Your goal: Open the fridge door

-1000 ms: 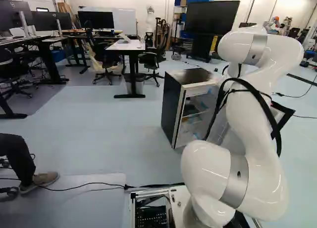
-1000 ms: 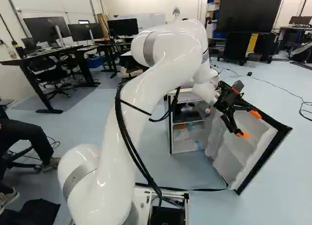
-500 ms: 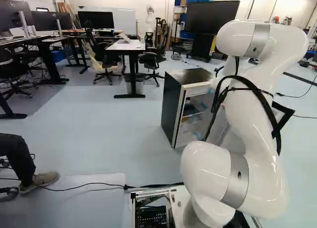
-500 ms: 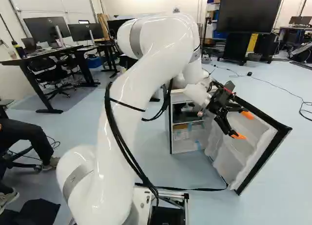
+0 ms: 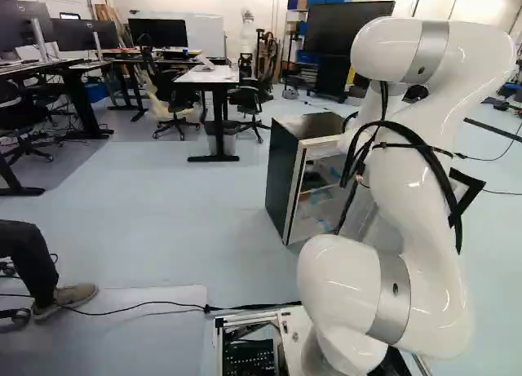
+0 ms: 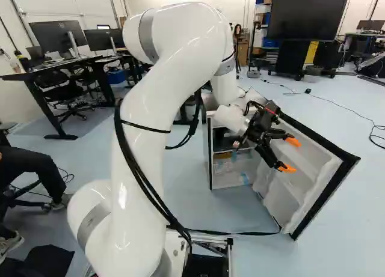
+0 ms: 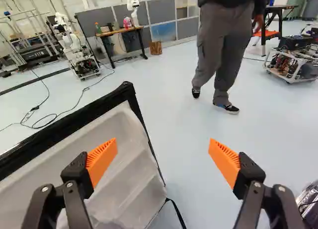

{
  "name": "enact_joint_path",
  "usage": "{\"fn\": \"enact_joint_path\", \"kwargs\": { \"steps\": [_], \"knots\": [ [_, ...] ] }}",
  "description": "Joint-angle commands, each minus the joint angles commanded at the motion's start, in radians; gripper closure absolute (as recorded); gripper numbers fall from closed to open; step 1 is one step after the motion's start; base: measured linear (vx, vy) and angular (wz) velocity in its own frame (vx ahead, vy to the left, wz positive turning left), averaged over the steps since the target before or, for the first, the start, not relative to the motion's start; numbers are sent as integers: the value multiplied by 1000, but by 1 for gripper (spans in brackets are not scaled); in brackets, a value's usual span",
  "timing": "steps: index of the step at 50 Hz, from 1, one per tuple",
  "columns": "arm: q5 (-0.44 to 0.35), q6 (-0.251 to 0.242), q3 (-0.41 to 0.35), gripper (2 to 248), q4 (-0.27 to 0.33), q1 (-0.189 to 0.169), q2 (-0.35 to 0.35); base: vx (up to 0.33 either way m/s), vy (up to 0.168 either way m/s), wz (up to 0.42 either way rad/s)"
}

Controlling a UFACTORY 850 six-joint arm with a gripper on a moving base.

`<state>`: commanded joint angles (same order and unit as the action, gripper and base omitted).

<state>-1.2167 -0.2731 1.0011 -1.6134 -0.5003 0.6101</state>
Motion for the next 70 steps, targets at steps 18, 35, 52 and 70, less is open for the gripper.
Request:
{"fn": "enact_joint_path", "kwargs": {
  "steps": [18, 35, 52, 70],
  "knots": [
    [0, 0, -101, 3, 65, 60, -60, 0, 0, 0],
    [0, 0, -188, 3, 129, 124, -113, 0, 0, 0],
    [0, 0, -265, 3, 188, 191, -162, 0, 0, 0],
    [1, 1, -283, 3, 200, 205, -175, 0, 0, 0]
  ]
}}
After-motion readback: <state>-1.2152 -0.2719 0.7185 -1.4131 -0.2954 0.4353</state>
